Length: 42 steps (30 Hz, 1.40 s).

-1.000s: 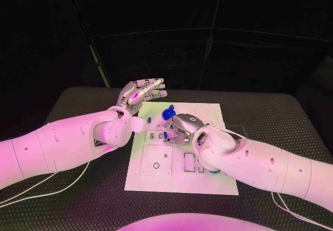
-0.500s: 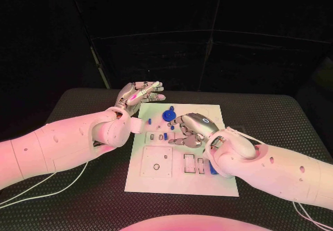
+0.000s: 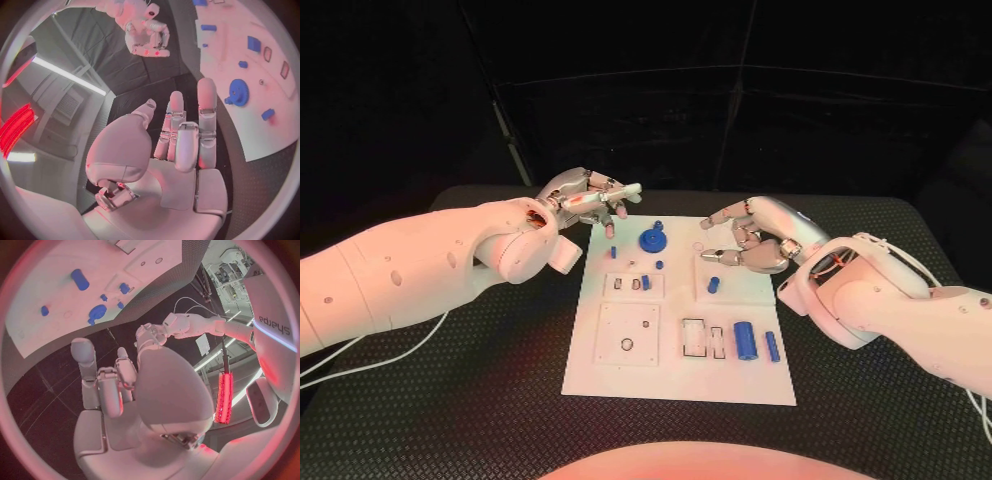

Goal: Assemble the parts on the task board

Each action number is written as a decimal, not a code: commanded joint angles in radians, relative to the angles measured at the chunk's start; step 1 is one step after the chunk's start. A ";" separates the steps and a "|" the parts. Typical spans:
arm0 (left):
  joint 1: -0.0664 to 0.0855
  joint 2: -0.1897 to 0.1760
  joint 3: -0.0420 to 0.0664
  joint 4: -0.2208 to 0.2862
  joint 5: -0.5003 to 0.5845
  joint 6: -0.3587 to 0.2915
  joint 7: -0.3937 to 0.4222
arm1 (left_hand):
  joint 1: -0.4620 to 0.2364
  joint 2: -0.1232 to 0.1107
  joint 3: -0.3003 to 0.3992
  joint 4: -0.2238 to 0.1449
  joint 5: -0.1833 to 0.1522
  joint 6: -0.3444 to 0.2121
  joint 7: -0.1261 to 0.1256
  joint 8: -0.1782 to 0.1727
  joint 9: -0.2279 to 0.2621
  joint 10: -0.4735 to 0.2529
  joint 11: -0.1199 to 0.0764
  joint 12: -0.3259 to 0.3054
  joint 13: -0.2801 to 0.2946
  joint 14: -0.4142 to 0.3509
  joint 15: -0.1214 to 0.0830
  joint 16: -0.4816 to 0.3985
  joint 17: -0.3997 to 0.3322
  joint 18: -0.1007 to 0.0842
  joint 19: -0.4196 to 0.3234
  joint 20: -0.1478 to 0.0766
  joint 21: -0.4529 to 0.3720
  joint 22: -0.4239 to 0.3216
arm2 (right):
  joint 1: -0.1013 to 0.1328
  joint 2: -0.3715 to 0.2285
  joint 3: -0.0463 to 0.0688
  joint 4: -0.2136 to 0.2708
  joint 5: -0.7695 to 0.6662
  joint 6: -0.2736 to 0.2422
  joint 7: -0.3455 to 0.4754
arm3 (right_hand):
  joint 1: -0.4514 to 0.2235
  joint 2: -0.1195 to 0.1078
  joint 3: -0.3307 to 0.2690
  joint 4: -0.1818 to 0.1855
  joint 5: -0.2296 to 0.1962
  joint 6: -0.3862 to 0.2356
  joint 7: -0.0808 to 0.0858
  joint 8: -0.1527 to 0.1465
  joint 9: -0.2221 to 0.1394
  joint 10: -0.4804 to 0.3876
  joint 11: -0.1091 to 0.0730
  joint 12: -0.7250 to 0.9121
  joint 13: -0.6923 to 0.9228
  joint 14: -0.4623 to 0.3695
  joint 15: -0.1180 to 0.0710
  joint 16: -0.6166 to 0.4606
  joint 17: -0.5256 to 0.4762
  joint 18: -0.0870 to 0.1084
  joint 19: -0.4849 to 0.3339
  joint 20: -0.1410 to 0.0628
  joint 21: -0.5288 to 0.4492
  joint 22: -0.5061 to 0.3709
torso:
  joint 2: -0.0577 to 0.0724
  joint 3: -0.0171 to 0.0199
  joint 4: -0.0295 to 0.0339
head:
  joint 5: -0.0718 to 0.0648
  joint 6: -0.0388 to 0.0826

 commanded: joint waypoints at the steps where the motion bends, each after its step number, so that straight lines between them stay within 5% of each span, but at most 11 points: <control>1: 0.030 0.005 -0.012 0.002 -0.294 0.206 -0.369 | -0.005 0.009 -0.051 0.037 -0.011 -0.008 -0.011 0.069 0.033 -0.047 -0.002 0.166 0.126 0.088 -0.011 0.102 0.219 -0.032 0.055 -0.010 0.188 0.238 | 0.011 -0.015 0.004 -0.003 0.138 0.016 0.022 | 0.002 0.012 -0.001 -0.007 0.005 0.007 0.000 0.006 0.000 -0.001 -0.006 0.000 0.000 0.076 -0.001 -0.007 0.148 0.009 -0.008 -0.002 -0.008 -0.004 | -0.015 0.0120 0.0009 | 0.006 -0.007; 2: 0.041 0.009 -0.020 0.000 -0.315 0.228 -0.405 | -0.004 0.016 -0.068 0.052 -0.010 -0.019 -0.010 0.094 0.046 -0.050 -0.007 0.236 0.196 0.091 -0.016 0.112 0.237 -0.045 0.074 -0.008 0.247 0.320 | 0.013 -0.017 0.005 -0.007 0.144 0.016 0.020 | 0.002 0.012 -0.002 -0.007 0.005 0.008 0.000 0.006 0.000 -0.001 -0.006 0.000 0.000 0.076 -0.001 -0.007 0.147 0.009 -0.009 -0.002 -0.008 -0.005 | -0.018 0.0136 0.0015 | 0.007 -0.008; 6: 0.085 0.040 -0.063 -0.019 -0.391 0.312 -0.531 | -0.005 0.039 -0.120 0.099 -0.011 -0.056 -0.015 0.160 0.082 -0.086 -0.008 0.326 0.280 0.089 -0.016 0.111 0.236 -0.058 0.112 -0.015 0.339 0.447 | 0.021 -0.023 0.007 -0.025 0.161 0.020 0.015 | 0.001 0.013 -0.002 -0.007 0.005 0.009 0.000 0.007 0.000 -0.002 -0.006 0.000 -0.001 0.075 -0.001 -0.008 0.144 0.010 -0.011 -0.002 -0.010 -0.009 | -0.023 0.0162 0.0046 | 0.007 -0.012; 9: 0.107 0.074 -0.089 -0.042 -0.440 0.350 -0.584 | 0.005 0.052 -0.158 0.126 -0.012 -0.091 -0.014 0.203 0.107 -0.133 -0.007 0.329 0.272 0.082 -0.015 0.097 0.213 -0.056 0.118 -0.016 0.340 0.445 | 0.025 -0.023 0.008 -0.036 0.168 0.025 0.010 | 0.001 0.013 -0.003 -0.006 0.006 0.010 -0.001 0.008 0.000 -0.003 -0.006 -0.001 -0.002 0.074 -0.001 -0.010 0.138 0.011 -0.014 -0.002 -0.014 -0.016 | -0.027 0.0190 0.0047 | 0.008 -0.016; 13: 0.120 0.119 -0.109 -0.074 -0.491 0.373 -0.621 | 0.010 0.059 -0.195 0.147 -0.011 -0.108 -0.016 0.248 0.131 -0.129 -0.011 0.358 0.300 0.082 -0.017 0.094 0.211 -0.058 0.131 -0.019 0.347 0.462 | 0.029 -0.023 0.008 -0.047 0.173 0.032 0.004 | -0.001 0.013 -0.005 -0.006 0.006 0.011 -0.001 0.009 0.000 -0.003 -0.007 -0.002 -0.003 0.073 -0.002 -0.012 0.133 0.012 -0.016 -0.002 -0.016 -0.021 | -0.030 0.0207 0.0069 | 0.007 -0.020; 22: 0.131 0.206 -0.135 -0.126 -0.573 0.398 -0.656 | -0.019 0.074 -0.277 0.164 -0.020 -0.123 -0.034 0.338 0.191 -0.046 -0.025 0.475 0.446 0.102 -0.030 0.136 0.285 -0.082 0.176 -0.031 0.432 0.606 | 0.031 -0.017 0.008 -0.063 0.175 0.043 -0.006 | -0.003 0.014 -0.007 -0.005 0.006 0.013 -0.002 0.011 0.001 -0.003 -0.007 -0.002 -0.004 0.071 -0.002 -0.015 0.126 0.013 -0.019 -0.003 -0.020 -0.027 | -0.029 0.0192 0.0078 | 0.008 -0.021; 42: 0.134 0.309 -0.154 -0.207 -0.597 0.479 -0.673 | -0.003 0.093 -0.304 0.158 -0.019 -0.141 -0.037 0.375 0.223 -0.040 -0.029 0.497 0.473 0.104 -0.032 0.141 0.295 -0.086 0.180 -0.033 0.451 0.636 | 0.031 0.001 0.008 -0.084 0.175 0.056 -0.018 | -0.007 0.015 -0.012 -0.004 0.014 0.015 -0.004 0.013 0.000 -0.004 -0.009 -0.003 -0.006 0.069 -0.004 -0.020 0.118 0.014 -0.024 -0.005 -0.027 -0.038 | -0.027 0.0168 0.0058 | 0.013 -0.026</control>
